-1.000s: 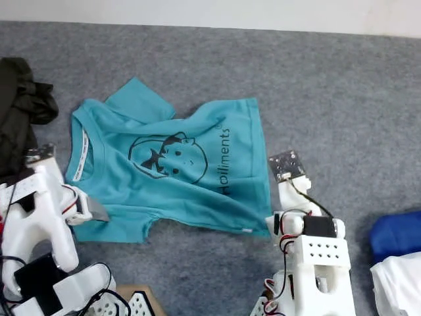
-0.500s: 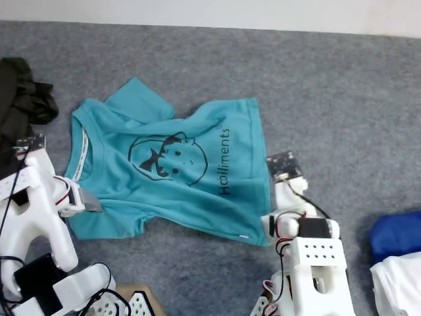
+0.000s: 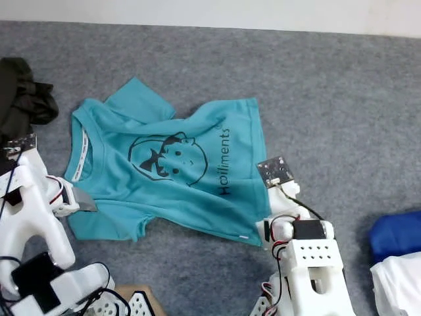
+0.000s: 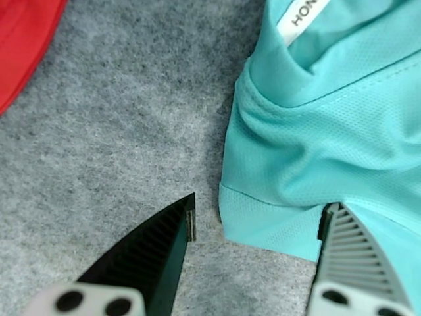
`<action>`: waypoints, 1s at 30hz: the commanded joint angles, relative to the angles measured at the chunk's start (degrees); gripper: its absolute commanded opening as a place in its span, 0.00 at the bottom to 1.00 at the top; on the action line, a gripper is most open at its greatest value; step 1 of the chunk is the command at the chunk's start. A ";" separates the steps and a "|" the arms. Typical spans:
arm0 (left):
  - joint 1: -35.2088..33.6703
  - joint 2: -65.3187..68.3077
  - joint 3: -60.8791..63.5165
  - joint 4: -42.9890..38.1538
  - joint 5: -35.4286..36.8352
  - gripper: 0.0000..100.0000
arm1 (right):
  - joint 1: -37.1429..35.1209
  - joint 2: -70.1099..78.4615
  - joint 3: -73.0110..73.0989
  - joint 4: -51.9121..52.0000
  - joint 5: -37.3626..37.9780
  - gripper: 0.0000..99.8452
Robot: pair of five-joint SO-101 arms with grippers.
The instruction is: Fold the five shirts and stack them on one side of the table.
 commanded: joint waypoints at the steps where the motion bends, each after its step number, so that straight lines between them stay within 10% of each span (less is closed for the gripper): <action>1: -0.75 4.09 -0.92 -3.96 -0.53 0.30 | -0.31 -1.01 -0.22 -0.92 -0.70 0.12; 10: -0.48 21.41 -11.21 -5.01 -0.26 0.28 | -0.40 -1.01 -0.22 -0.92 -0.70 0.12; 16: 2.77 26.07 -13.41 -5.01 -0.44 0.00 | -0.40 -1.01 -0.22 -1.01 -0.70 0.12; 30: 7.52 26.07 -13.58 -0.26 -0.53 0.01 | -7.08 -1.01 -0.84 2.51 -0.53 0.13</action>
